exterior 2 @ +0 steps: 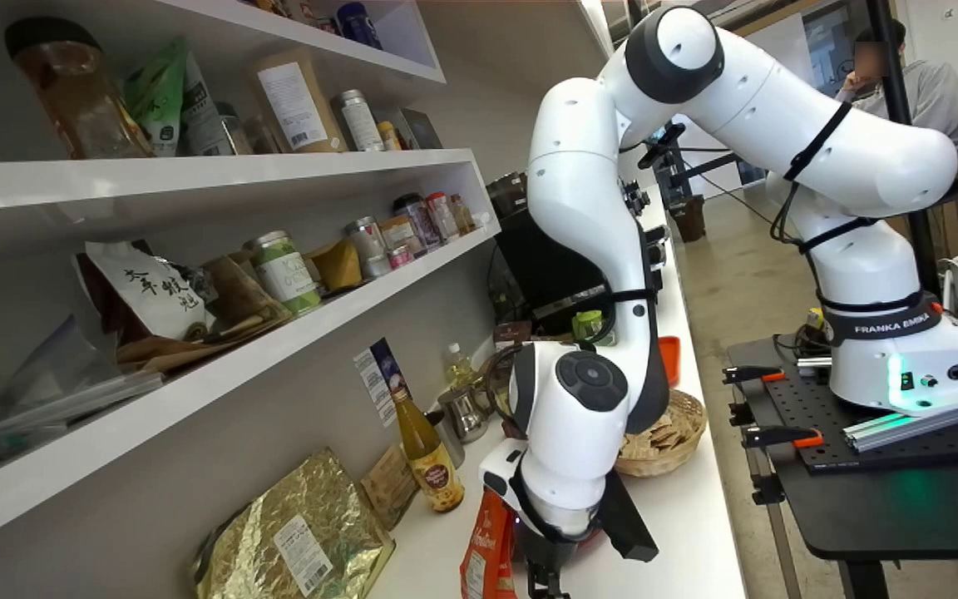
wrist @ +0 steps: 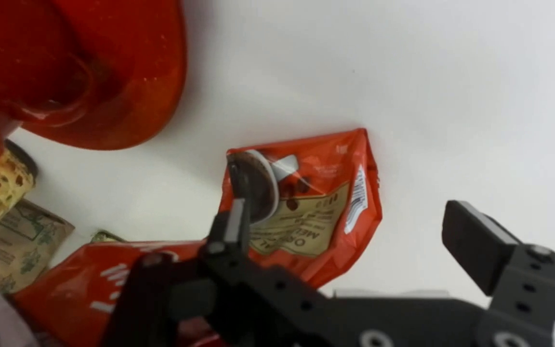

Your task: Remove the tim hortons from the shelf and put it on the countertop

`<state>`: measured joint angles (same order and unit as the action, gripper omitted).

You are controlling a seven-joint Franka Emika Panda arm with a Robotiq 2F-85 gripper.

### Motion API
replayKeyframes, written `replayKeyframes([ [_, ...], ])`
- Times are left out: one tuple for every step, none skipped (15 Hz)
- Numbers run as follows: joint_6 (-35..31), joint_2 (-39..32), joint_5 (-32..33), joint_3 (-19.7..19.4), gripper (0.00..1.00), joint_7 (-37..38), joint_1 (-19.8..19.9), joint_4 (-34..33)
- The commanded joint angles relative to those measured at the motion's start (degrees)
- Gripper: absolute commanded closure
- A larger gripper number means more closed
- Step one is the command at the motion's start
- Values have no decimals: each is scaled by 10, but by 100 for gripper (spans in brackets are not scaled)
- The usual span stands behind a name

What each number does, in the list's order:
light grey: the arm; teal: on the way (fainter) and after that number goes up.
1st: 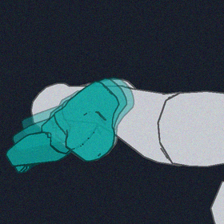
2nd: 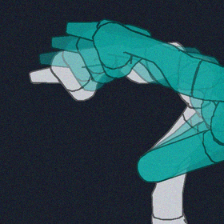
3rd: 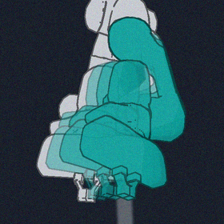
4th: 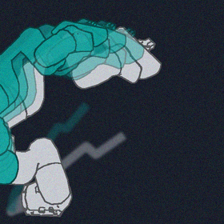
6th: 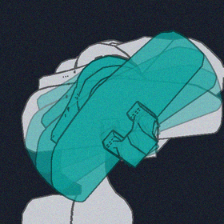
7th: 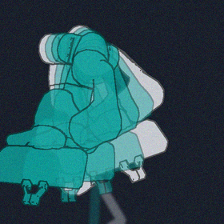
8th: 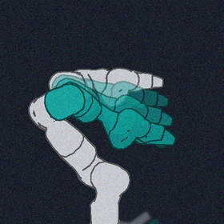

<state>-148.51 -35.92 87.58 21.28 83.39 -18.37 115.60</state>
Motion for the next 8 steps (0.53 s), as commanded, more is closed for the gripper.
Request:
replayKeyframes([
  [-49, 48, -155, 45, 0, -110, 69, 55],
  [-42, 52, -202, 75, 0, -146, 103, 71],
  [-32, 61, -252, 89, 0, -182, 117, 80],
  [-13, 67, -301, 111, 0, -214, 139, 91],
  [1, 76, -349, 127, 0, -243, 155, 100],
  [15, 84, -387, 144, 0, -266, 172, 107],
  [26, 93, -415, 158, 0, -281, 186, 111],
  [4, 124, -477, 113, 0, -313, 142, 121],
])
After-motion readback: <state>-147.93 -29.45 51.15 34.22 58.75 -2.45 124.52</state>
